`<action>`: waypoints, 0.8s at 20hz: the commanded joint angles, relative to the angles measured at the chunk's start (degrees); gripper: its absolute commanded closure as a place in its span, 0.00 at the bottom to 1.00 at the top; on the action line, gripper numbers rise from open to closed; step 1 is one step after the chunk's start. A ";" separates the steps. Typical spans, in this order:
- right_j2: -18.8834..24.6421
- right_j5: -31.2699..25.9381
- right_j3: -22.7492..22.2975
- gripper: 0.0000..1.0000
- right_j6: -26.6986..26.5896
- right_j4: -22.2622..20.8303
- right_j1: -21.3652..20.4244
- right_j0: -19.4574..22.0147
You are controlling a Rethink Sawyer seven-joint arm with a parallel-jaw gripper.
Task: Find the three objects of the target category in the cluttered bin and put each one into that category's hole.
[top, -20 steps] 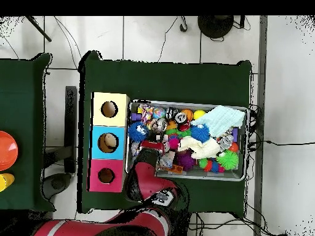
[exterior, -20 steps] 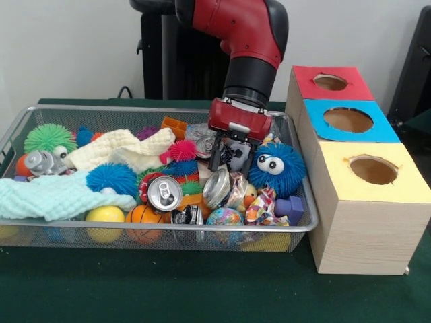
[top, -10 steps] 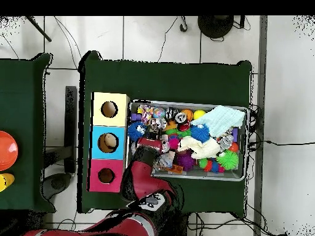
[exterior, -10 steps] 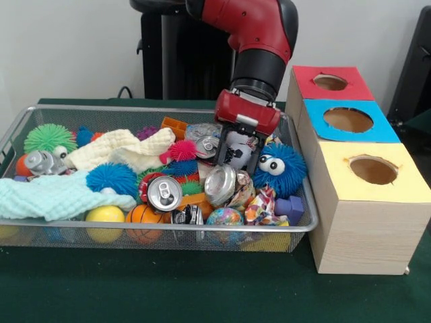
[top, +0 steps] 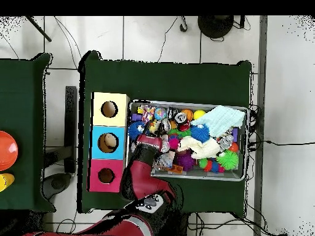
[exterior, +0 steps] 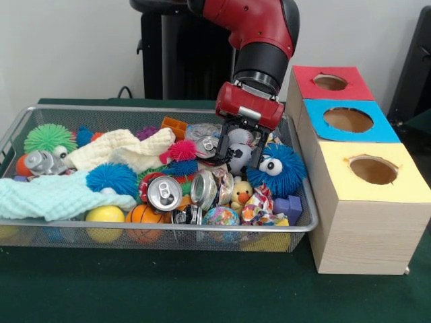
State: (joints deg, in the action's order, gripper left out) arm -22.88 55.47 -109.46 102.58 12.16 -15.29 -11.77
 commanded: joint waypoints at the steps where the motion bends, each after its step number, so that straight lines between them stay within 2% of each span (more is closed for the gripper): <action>1: 2.89 6.04 4.76 0.00 10.45 2.40 1.68 1.41; 7: 3.02 6.00 4.11 0.00 11.11 2.12 1.60 1.82; 10: 4.81 3.40 4.83 0.00 12.76 -0.71 1.69 3.65; 16: 5.20 0.50 5.23 0.00 11.39 -2.08 1.56 4.42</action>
State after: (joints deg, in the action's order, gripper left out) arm -23.47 56.70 -109.46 102.58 12.17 -15.28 -9.93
